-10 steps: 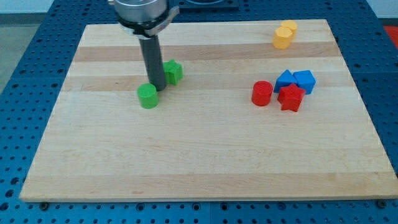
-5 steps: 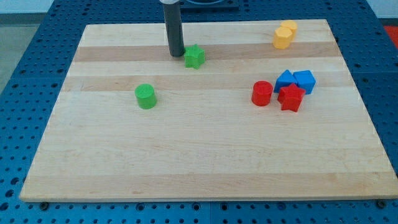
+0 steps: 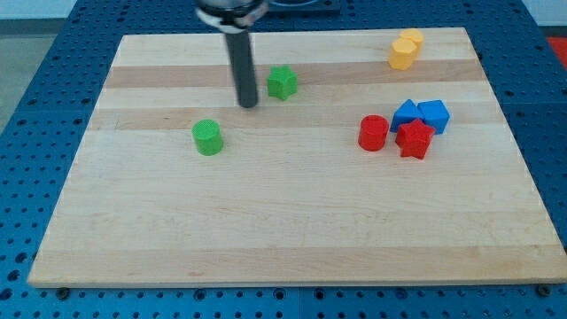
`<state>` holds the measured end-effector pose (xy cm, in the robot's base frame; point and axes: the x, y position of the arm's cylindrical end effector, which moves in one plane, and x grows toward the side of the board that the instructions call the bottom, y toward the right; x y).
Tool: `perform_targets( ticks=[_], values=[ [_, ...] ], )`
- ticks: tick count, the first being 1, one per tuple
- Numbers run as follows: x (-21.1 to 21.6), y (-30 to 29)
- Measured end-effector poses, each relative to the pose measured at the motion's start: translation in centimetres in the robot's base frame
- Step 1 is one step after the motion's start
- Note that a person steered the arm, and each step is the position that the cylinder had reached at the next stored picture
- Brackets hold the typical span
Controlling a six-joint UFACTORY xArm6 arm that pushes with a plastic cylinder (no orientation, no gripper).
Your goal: Move the green star left to the yellow hexagon
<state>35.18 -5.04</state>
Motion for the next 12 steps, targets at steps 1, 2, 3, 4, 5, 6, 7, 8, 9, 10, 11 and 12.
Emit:
perform_targets(
  ticks=[1,2,3,4,5,6,7,8,9,10,11,12],
  values=[
    [-1.6,3.2],
    [-4.0,3.3],
    [-5.8,3.3],
    [-6.9,2.7],
    [-8.0,1.1],
    [-8.8,1.0],
    [-8.9,6.5],
    [-9.3,11.9],
    [-10.0,13.5],
    [-10.0,12.9],
    [-10.0,15.3],
    [-10.0,14.5]
  ],
)
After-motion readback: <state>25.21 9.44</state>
